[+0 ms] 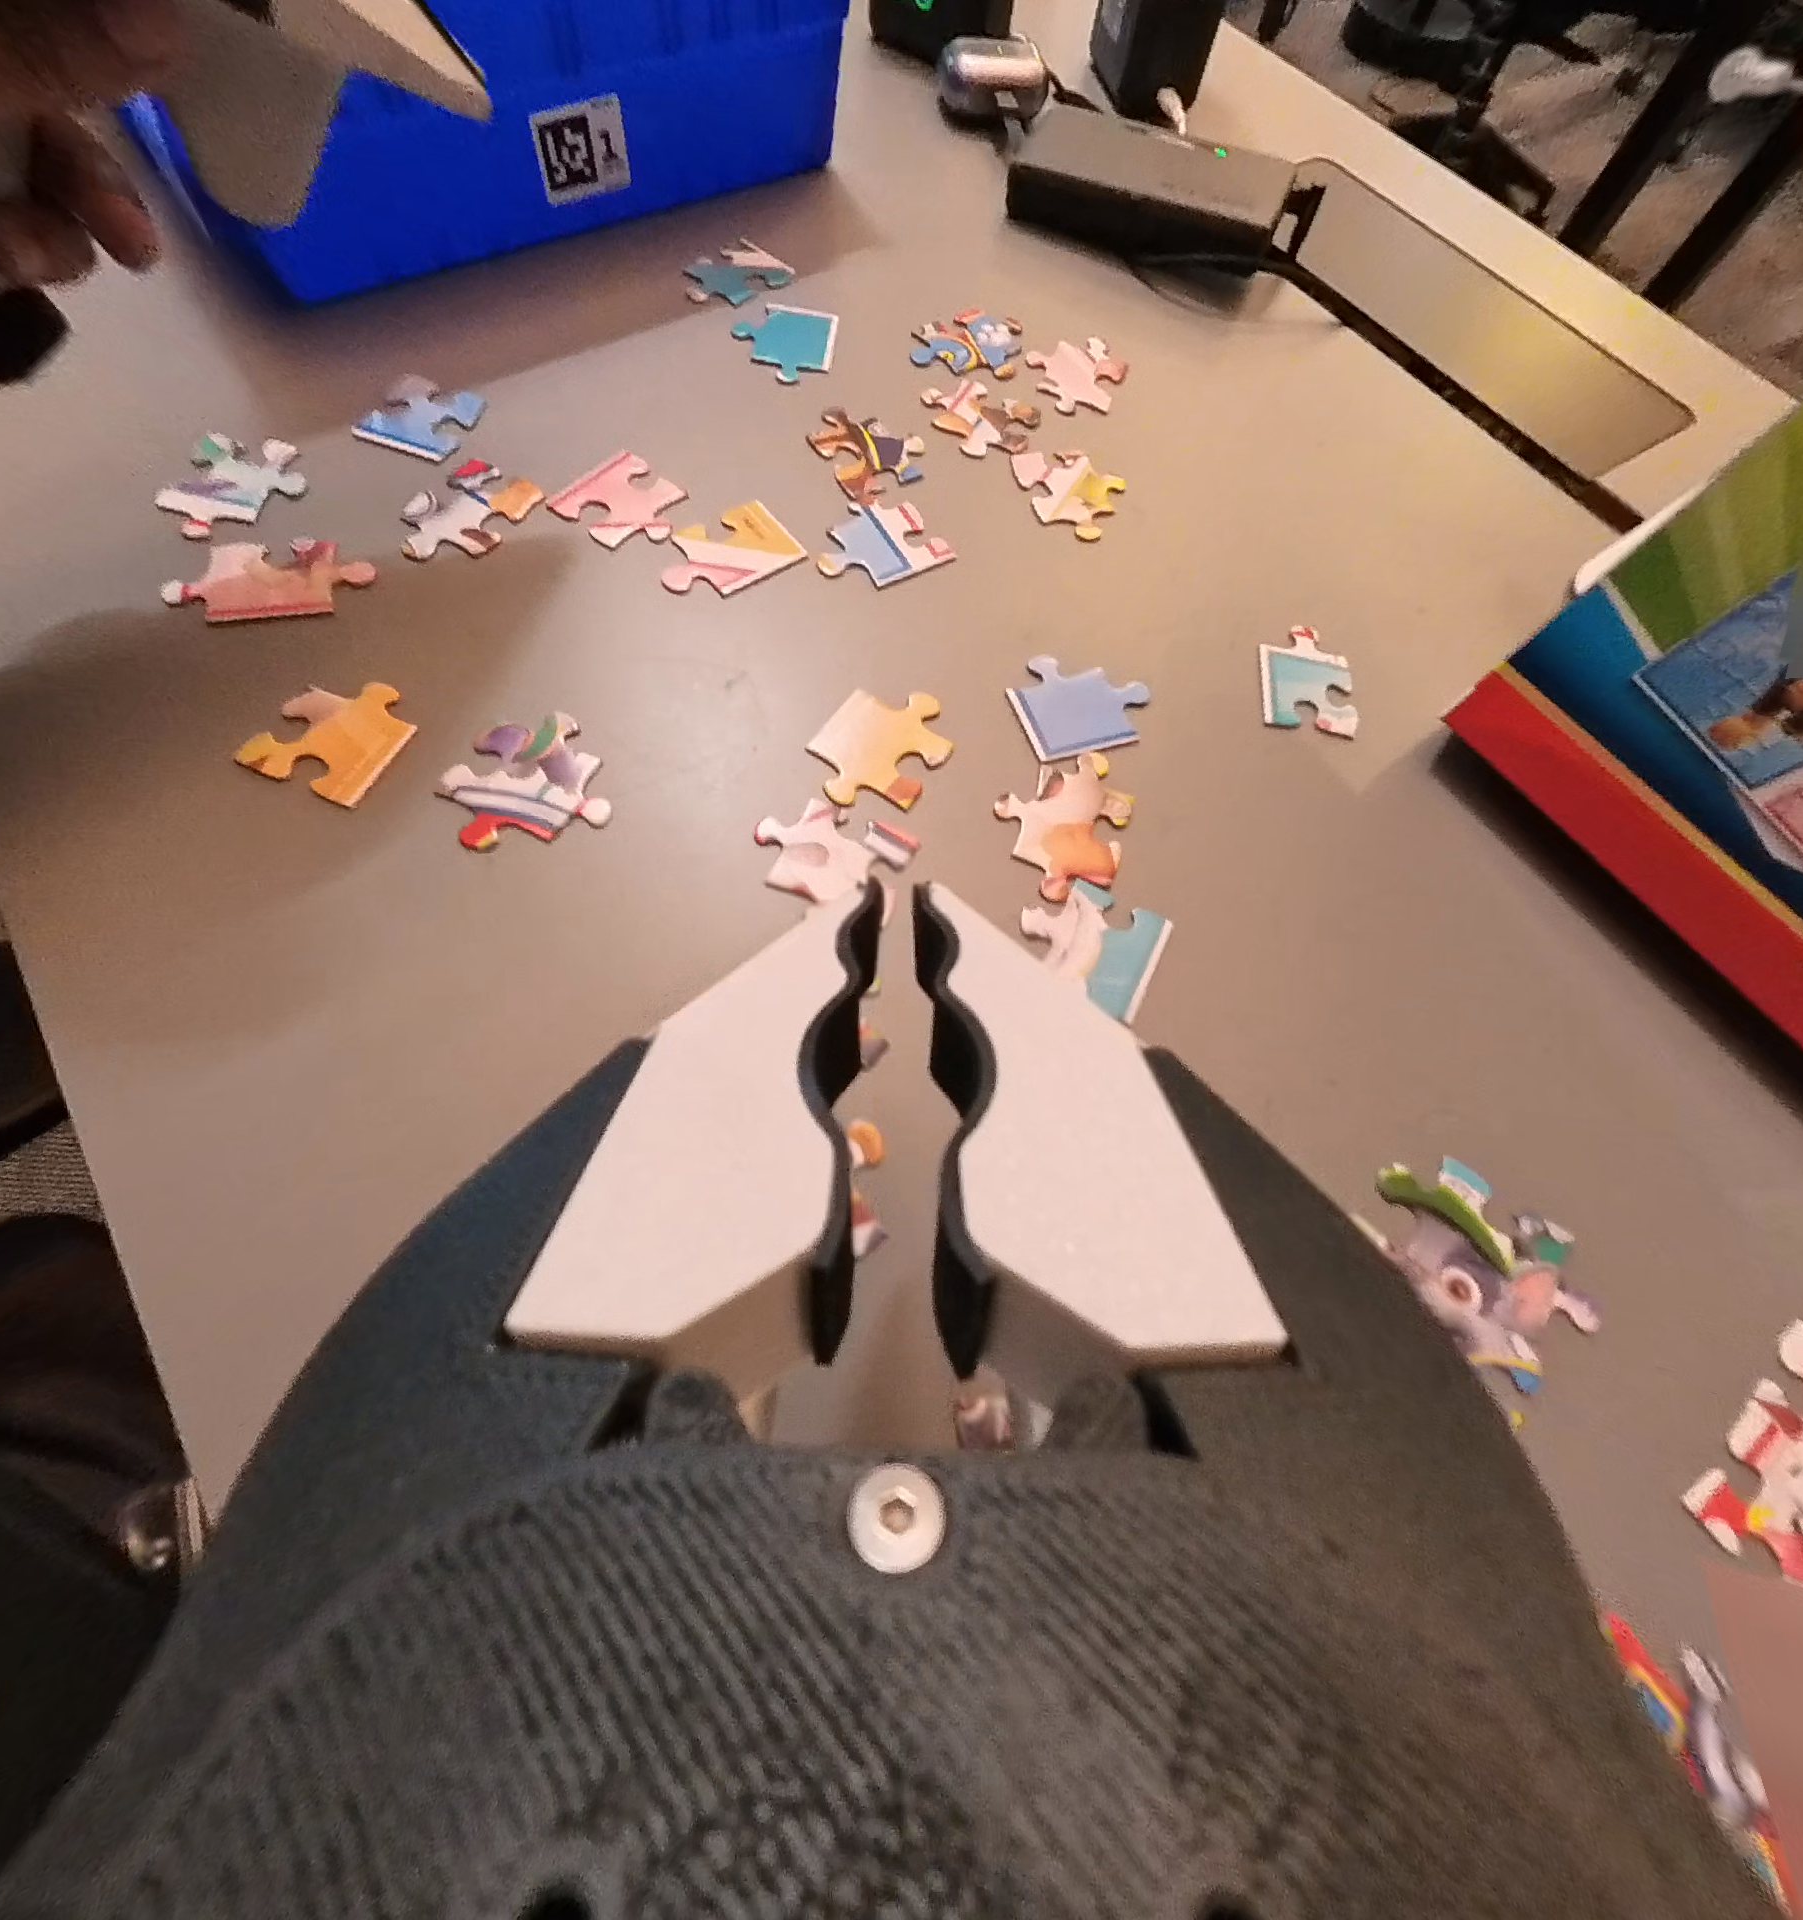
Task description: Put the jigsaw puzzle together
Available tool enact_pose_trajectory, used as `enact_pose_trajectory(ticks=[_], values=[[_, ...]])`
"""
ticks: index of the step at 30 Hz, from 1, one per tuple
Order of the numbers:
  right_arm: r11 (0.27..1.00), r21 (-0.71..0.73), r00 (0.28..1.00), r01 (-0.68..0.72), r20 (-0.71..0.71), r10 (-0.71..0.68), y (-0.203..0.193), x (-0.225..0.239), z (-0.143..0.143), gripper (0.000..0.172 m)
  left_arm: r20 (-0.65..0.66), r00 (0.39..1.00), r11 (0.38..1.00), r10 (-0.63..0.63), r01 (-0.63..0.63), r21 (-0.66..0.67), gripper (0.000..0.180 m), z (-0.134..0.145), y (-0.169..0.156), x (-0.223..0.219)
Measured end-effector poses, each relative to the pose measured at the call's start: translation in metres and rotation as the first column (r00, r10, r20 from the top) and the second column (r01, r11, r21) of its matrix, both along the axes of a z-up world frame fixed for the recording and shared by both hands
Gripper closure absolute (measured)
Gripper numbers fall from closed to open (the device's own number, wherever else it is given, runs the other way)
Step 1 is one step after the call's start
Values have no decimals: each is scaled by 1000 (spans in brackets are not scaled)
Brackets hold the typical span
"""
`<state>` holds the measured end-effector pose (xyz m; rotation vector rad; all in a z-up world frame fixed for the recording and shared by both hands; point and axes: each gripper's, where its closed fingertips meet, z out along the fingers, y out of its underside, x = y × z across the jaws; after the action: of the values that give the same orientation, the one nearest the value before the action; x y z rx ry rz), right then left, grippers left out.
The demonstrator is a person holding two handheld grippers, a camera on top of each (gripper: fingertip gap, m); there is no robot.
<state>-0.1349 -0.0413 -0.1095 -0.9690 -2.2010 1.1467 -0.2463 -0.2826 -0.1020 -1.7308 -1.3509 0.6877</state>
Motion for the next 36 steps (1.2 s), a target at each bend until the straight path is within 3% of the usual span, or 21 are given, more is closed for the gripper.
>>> enact_pose_trajectory(ticks=[7, 11, 18, 22, 29, 36], values=[[972, -147, 980, -181, 53, 191, -67, -33, 23, 148, 0, 1000, 1000, 7, -7, -17, 180, -17, 2, -9], [951, -132, 933, -280, 195, 302, -103, -84, -2, 149, -12, 1000, 1000, -2, 2, -13, 180, -21, -1, -12], [959, 52, 939, -279, 225, 261, -146, -180, -54, 129, -22, 1000, 1000, -13, 13, -2, 180, -26, -5, -14], [965, 51, 931, -256, 283, 232, -158, -188, -78, 121, -39, 999, 999, -33, 34, 22, 180, -20, -2, -14], [953, 113, 935, -283, 253, 248, -167, -183, -81, 127, -52, 998, 995, -33, 38, 88, 180, -14, -5, -13], [957, 83, 933, -279, 260, 250, -168, -180, -80, 132, -74, 996, 993, -41, 49, 111, 180, -4, -2, -11]])
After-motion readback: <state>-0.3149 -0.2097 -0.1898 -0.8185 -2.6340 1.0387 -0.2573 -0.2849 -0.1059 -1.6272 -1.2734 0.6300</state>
